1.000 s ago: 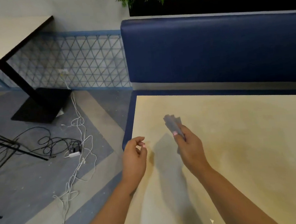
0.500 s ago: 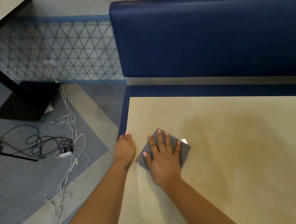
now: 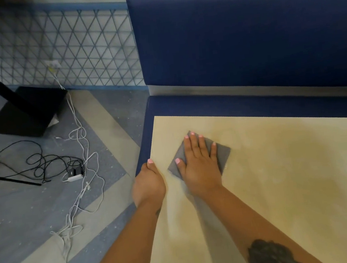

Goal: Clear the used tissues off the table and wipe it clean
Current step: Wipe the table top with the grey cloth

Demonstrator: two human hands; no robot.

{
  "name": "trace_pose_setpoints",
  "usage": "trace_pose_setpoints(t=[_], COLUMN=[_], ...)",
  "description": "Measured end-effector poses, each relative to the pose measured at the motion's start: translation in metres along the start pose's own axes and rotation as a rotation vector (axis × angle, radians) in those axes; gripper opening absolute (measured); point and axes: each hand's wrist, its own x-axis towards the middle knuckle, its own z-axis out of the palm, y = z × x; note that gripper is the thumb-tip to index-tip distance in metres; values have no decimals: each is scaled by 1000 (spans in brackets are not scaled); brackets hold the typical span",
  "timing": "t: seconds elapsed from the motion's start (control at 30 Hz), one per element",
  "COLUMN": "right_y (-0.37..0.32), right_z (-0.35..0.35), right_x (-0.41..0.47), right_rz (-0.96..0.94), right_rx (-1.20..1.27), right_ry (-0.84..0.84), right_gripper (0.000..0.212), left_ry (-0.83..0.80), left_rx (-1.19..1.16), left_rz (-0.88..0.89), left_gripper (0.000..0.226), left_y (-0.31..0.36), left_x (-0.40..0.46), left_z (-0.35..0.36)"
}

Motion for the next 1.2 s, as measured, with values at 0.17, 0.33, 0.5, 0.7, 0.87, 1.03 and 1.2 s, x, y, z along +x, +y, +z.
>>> trace_pose_setpoints(t=[0.17,0.33,0.5,0.7,0.87,1.03,1.2], right_y=[-17,26,29,-31,-9,10,-24], right_z=[1,3,-7,-11,-5,-10,-13], right_x=[-9,-23,13,57,29,47,75], right_rz=[-292,-285,-86,-129,-379,-273,-138], right_rx=[39,-21,-55,-20,-55,-61,-38], right_ry=[-8,15,5,-29,-26,-5,-18], right_gripper=[65,58,62,65,65,66,63], left_ry=[-14,12,16,1,-5,2,-11], left_rx=[-7,-15,-15,-11,-46,-23,-19], left_rz=[-15,19,-1,-43,-20,-29,-39], left_gripper=[50,52,52,50,47,51,51], left_y=[1,2,3,4,3,3,5], left_x=[2,-1,-2,-1,0,0,-1], left_z=[0,0,-3,-2,-1,-1,-2])
